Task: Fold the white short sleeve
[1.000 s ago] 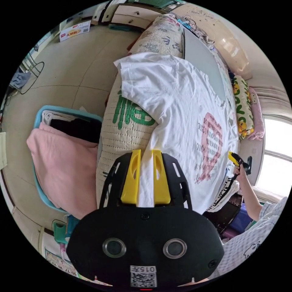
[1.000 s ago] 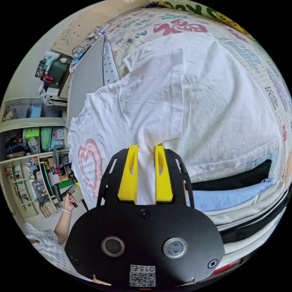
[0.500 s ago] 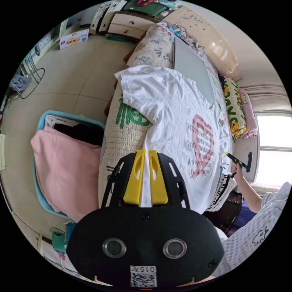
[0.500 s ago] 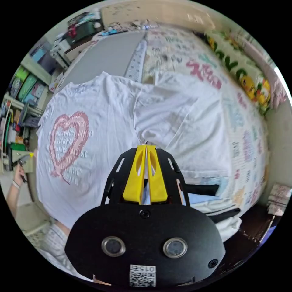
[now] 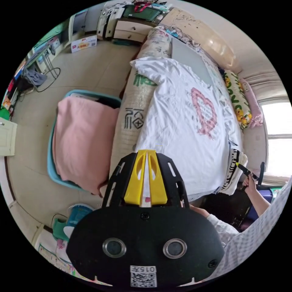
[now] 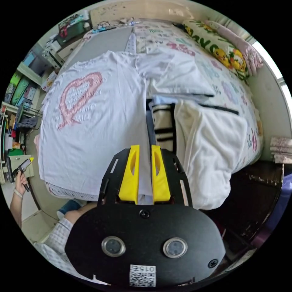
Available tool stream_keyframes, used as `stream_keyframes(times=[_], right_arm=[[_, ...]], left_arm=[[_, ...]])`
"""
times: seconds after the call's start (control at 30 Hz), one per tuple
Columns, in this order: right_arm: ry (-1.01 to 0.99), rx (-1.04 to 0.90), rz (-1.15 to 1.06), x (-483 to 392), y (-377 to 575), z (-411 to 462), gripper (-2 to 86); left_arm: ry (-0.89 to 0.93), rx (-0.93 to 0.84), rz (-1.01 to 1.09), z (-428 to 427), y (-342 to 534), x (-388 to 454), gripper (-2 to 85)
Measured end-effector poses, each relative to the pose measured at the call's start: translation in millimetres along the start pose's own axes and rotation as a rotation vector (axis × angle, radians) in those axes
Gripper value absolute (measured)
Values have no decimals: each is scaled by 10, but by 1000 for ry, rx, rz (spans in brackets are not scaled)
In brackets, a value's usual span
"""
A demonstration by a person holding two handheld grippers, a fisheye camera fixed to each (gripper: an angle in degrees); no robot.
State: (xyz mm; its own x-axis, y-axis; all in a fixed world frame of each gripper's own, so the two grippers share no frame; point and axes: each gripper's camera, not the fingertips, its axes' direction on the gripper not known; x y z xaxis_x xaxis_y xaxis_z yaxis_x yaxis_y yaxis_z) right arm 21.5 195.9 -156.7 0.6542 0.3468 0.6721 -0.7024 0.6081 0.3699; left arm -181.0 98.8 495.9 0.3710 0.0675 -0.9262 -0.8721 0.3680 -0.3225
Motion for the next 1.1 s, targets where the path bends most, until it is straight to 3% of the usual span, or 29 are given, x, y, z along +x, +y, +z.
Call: stream_keyframes(times=[0.1,0.23,0.47,0.87,1.0,1.1], right_arm=[[-17,-157,76,143,201,364,92],[-69,-295,161,258,389,751,76],[-2,-402,-57,199,240,791,-4],[339,-416,-98,-205,340,574,-3],[318,-388,-18,-100,401,334,-3],[252,-411,-83,21,440,75,-4]], left_arm=[[-33,-101,-74,-2,213,-141,75],[1,-187,-114,24,450,-231,72],[-18,-182,-98,-316,492,-83,15],[-178,-213,80,-698,380,582,7],[-205,-262,116,-903,247,767,8],[-182,-296,138,-1142,144,870,8]])
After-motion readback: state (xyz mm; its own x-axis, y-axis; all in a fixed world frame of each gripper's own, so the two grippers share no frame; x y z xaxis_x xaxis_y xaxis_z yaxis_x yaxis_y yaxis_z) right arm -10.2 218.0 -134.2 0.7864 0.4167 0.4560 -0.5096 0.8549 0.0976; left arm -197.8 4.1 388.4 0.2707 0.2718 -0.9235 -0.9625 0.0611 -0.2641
